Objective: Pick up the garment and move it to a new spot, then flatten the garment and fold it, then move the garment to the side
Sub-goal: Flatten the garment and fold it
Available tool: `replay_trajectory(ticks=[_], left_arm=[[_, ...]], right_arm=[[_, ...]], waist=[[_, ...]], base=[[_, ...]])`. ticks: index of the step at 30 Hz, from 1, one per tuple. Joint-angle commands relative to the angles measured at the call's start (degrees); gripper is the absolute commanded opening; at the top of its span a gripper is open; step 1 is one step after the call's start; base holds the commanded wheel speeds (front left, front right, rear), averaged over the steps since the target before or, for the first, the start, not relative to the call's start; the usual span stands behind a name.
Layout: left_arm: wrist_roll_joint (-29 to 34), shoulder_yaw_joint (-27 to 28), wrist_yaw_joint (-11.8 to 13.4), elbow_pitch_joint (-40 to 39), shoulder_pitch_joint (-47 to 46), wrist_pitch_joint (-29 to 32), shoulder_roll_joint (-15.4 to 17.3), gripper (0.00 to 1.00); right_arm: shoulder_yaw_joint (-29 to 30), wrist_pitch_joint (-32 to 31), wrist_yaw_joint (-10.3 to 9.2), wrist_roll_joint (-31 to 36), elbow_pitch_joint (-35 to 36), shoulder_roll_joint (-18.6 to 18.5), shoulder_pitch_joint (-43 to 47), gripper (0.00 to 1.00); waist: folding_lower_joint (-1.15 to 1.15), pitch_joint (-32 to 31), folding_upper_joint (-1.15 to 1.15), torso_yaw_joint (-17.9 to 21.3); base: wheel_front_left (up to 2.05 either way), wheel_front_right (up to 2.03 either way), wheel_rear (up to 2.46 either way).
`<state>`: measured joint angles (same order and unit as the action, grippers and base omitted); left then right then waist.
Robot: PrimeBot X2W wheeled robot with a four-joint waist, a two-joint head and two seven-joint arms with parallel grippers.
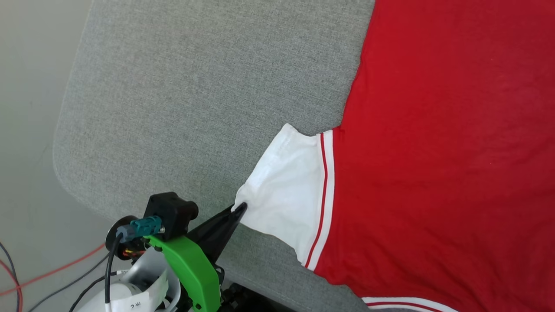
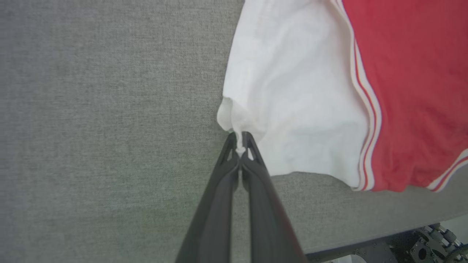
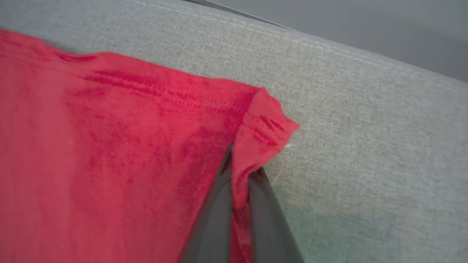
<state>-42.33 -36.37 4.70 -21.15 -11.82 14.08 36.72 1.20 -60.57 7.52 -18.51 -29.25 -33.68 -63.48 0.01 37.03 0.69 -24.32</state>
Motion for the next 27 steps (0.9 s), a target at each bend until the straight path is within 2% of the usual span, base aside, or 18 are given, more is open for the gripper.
replay_trajectory(ticks=[1,9,17,20,27], left_arm=[[-0.10,0.21,-0.24,0.29,-0.68,-0.45,-0.30,0.00],[0.34,0.23,0.84,1.37,-0.02,-0.72,-0.18,0.00],[0.00,0.92,2.78,3.45,1.88,-0.62,0.71,0.00],[1.47,0.89,4.04,5.37,2.88,-0.75,1.82,0.00],[-0.23,1.04,5.38,7.54,5.79,-1.60,1.00,0.00]], right_arm=[[-0.55,-0.84,-0.03,-0.20,-1.49,0.48,3.29,0.00],[-0.97,0.59,-0.03,-1.03,-1.86,-0.04,9.33,0.00],[-1.05,2.27,-0.03,-4.48,-0.94,0.77,20.36,0.00],[-0.93,2.90,-0.03,-6.51,0.35,1.40,25.27,0.00],[-0.37,4.06,-0.03,-10.32,5.93,1.74,36.37,0.00]], waist=[[-0.01,-0.90,-0.69,0.30],[-0.01,-6.72,-0.69,3.04],[-0.01,-15.16,-0.69,7.85],[-0.01,-18.52,-0.69,10.16],[-0.01,-24.31,-0.69,14.37]], base=[[0.00,0.00,0.00],[0.00,0.00,0.00],[0.00,0.00,0.00],[0.00,0.00,0.00],[0.00,0.00,0.00]])
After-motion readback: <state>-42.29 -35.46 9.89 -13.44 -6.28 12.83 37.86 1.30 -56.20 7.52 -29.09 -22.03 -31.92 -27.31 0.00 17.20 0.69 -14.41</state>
